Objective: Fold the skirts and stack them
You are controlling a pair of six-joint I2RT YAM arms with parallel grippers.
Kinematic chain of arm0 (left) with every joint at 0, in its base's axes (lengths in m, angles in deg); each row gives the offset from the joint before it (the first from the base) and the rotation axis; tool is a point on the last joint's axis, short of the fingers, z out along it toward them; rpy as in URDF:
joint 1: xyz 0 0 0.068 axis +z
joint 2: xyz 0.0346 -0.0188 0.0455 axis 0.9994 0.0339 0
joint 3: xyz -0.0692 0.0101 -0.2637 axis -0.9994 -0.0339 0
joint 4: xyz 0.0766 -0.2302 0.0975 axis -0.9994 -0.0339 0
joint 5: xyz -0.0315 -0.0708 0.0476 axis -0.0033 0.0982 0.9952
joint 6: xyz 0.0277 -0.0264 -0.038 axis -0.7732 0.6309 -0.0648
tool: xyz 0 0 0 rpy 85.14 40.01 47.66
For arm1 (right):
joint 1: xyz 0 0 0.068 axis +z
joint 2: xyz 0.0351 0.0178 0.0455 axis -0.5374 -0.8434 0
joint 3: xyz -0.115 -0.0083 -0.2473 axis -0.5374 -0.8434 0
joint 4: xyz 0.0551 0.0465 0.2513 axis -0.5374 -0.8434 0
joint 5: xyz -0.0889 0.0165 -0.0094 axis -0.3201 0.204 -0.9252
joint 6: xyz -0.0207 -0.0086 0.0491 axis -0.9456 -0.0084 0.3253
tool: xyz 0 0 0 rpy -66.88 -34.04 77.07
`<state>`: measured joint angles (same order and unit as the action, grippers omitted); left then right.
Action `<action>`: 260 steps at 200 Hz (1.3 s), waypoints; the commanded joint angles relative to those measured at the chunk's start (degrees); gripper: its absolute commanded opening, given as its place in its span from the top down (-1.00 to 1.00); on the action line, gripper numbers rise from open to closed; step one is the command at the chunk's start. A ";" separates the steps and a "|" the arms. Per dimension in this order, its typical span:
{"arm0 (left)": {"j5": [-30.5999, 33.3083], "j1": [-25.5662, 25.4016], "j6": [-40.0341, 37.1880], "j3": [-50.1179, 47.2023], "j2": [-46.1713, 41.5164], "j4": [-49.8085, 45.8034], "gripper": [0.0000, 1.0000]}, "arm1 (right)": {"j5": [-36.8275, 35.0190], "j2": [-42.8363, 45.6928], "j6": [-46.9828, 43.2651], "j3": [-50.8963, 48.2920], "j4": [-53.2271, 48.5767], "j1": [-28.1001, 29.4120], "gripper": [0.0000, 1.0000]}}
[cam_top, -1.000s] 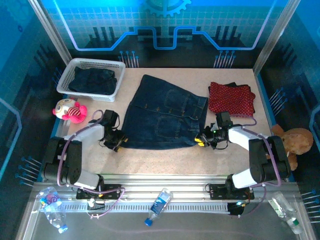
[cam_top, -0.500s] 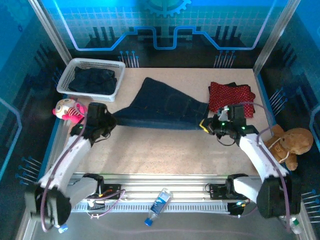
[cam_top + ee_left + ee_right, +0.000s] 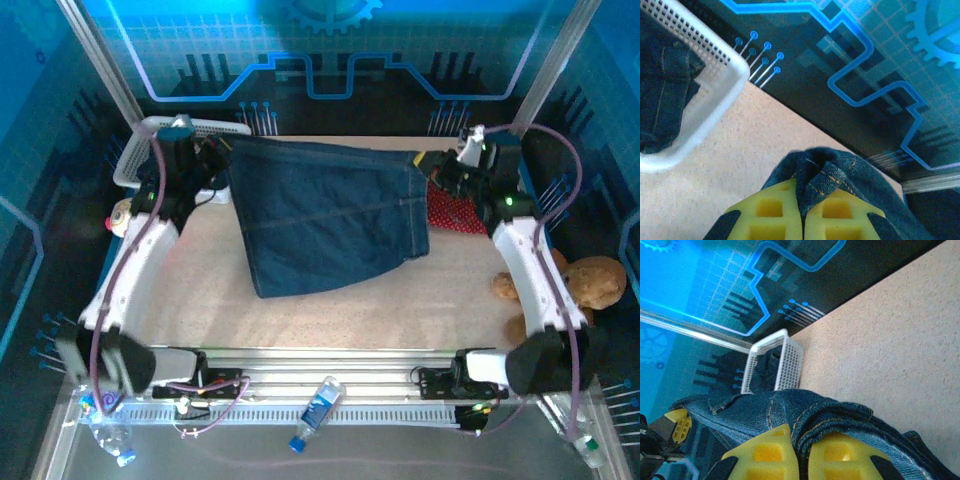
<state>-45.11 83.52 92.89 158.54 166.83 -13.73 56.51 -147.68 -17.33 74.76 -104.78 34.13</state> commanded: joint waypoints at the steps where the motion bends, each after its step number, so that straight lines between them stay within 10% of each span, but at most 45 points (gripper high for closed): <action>1: 7.45 4.39 -6.60 16.21 9.17 9.75 1.00 | -7.12 -9.40 -4.56 15.86 2.20 -1.75 1.00; 53: 4.59 4.71 -12.69 22.70 7.96 7.38 1.00 | -1.54 -9.52 -9.79 19.69 1.96 -1.72 1.00; 160: 5.03 4.45 13.53 -56.35 -30.98 3.79 1.00 | 7.64 3.67 -13.38 -36.94 2.95 7.62 1.00; 207: 6.12 4.45 10.11 -53.83 -37.41 -6.79 1.00 | 5.79 4.47 -10.83 -37.96 -0.20 8.40 1.00; 260: 0.91 4.46 1.41 -33.45 -18.71 2.23 1.00 | 0.52 -2.48 -4.27 -26.69 -1.53 4.33 0.99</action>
<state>-45.55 86.58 100.56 113.10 139.21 -17.82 62.45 -145.45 -25.55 42.19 -105.04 42.00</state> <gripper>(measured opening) 0.061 0.087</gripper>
